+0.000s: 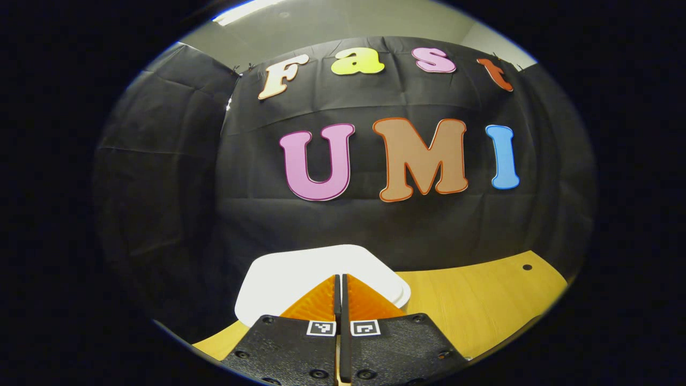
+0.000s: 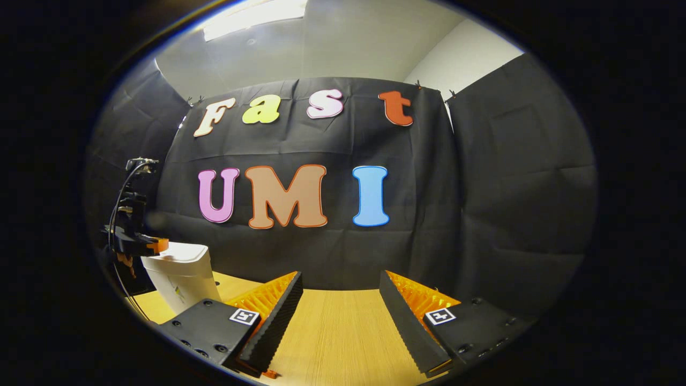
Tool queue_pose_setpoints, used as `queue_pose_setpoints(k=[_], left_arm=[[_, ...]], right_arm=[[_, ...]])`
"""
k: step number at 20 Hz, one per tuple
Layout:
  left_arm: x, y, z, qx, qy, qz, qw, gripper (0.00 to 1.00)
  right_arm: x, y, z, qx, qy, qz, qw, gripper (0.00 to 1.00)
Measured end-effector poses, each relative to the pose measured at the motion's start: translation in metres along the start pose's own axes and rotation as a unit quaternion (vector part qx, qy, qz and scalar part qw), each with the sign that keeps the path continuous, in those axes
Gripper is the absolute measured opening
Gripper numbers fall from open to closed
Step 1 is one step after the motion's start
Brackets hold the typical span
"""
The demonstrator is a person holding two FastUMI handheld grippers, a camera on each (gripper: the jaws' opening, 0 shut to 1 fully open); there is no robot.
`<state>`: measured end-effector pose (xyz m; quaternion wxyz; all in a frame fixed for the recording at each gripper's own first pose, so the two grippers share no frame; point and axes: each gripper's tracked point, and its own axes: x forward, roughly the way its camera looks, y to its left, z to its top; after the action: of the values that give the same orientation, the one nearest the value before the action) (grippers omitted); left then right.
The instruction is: Press the lid of the desktop garbage bin to open it, pick up the crumpled paper on the desktop and throw it into the bin, then pick up the pop can on the desktop and drop it into the bin, and finally close the garbage bin lid.
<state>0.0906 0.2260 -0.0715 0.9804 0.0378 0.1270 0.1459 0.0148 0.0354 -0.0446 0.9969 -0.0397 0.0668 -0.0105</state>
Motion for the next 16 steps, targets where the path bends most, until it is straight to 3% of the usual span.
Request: queue_pose_setpoints(k=[2, 4, 5, 12, 14, 15, 16], left_arm=[[0.003, 0.001, -0.024, -0.008, 0.039, 0.001, 0.999, 0.00], [0.005, 0.006, -0.009, -0.040, -0.004, 0.012, 0.999, 0.00], [0.009, 0.004, -0.014, -0.053, 0.014, 0.011, 0.998, 0.00], [-0.002, -0.008, -0.001, -0.042, -0.030, -0.020, 0.998, 0.00], [-0.010, -0.021, 0.008, -0.050, -0.042, -0.037, 0.997, 0.26], [-0.018, -0.026, 0.013, -0.048, -0.051, -0.043, 0.997, 0.54], [-0.030, -0.026, 0.016, -0.044, -0.064, -0.046, 0.996, 0.65]], right_arm=[[0.002, 0.010, -0.004, -0.004, 0.006, 0.012, 1.000, 0.96], [0.002, 0.019, -0.006, -0.009, 0.007, 0.027, 1.000, 0.98], [0.003, 0.024, -0.007, -0.011, 0.008, 0.035, 0.999, 0.96], [0.008, 0.055, -0.015, -0.011, 0.014, 0.091, 0.996, 0.96], [0.012, 0.056, -0.023, -0.007, 0.025, 0.099, 0.995, 0.96], [0.014, 0.057, -0.026, -0.003, 0.031, 0.103, 0.994, 0.96], [0.015, 0.059, -0.028, 0.001, 0.035, 0.107, 0.994, 0.96]])
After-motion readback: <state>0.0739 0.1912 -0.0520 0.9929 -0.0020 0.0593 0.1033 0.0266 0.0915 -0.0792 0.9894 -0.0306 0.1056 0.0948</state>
